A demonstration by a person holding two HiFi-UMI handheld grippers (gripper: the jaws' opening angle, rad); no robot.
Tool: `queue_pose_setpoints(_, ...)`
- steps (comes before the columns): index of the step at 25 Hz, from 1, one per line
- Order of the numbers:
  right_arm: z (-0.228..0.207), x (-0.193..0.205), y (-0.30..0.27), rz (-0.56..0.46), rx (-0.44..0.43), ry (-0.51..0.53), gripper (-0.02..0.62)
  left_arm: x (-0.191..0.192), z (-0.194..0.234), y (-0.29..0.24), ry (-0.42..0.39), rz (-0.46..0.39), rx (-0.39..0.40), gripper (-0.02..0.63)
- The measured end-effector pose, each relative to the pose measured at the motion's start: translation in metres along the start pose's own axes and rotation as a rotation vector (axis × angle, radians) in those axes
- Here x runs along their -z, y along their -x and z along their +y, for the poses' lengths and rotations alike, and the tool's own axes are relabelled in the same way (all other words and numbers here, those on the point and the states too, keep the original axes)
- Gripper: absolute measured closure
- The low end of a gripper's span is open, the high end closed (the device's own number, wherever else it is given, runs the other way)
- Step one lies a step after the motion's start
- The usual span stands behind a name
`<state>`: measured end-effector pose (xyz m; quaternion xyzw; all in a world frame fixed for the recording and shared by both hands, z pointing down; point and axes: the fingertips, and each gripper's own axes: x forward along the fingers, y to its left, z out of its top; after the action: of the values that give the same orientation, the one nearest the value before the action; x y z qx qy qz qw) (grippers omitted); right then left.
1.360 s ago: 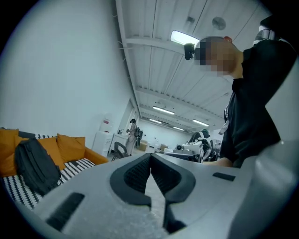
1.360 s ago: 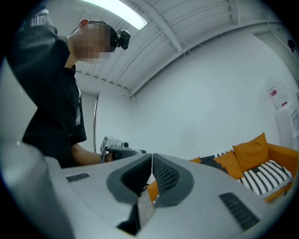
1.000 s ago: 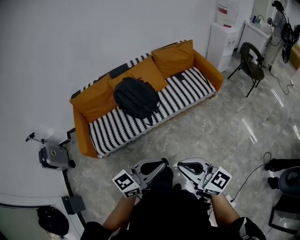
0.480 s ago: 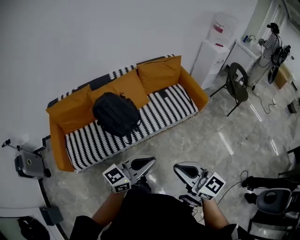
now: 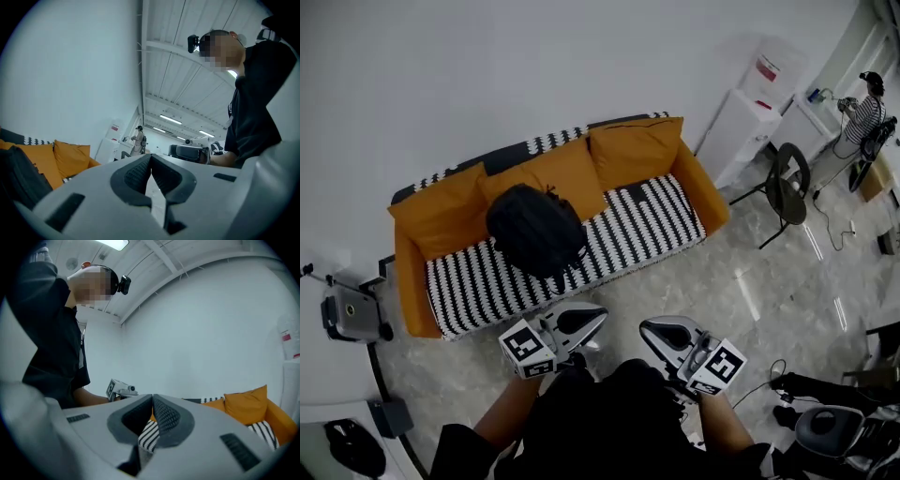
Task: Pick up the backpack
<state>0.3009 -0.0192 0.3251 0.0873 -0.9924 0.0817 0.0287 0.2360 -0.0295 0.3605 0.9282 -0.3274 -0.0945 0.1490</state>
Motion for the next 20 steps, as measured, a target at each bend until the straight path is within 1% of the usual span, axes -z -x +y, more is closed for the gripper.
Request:
queue_pose_setpoints(4, -0.03, -0.001, -0.018, 0.004, -0.081, -0.017, 0.568, 0.004, 0.019, -0.005, 0.013, 0.005, -0.067, 0.586)
queue_pose_setpoints(8, -0.063, 0.0, -0.049, 0.008, -0.216, -0.033, 0.568, 0.001, 0.053, -0.008, 0.016, 0.012, -0.195, 0.586)
queue_pose_setpoints(12, -0.096, -0.009, -0.071, 0.007, -0.367, -0.014, 0.568, -0.012, 0.079, -0.018, -0.002, -0.003, -0.33, 0.586)
queue_pose_setpoints(16, -0.134, -0.026, -0.083, -0.008, -0.463, -0.008, 0.568, -0.024, 0.092, -0.032, -0.021, -0.012, -0.43, 0.586)
queue_pose_setpoints(20, -0.158, -0.041, -0.094, -0.01, -0.557, -0.019, 0.568, -0.036, 0.1, -0.035, -0.04, -0.014, -0.544, 0.586)
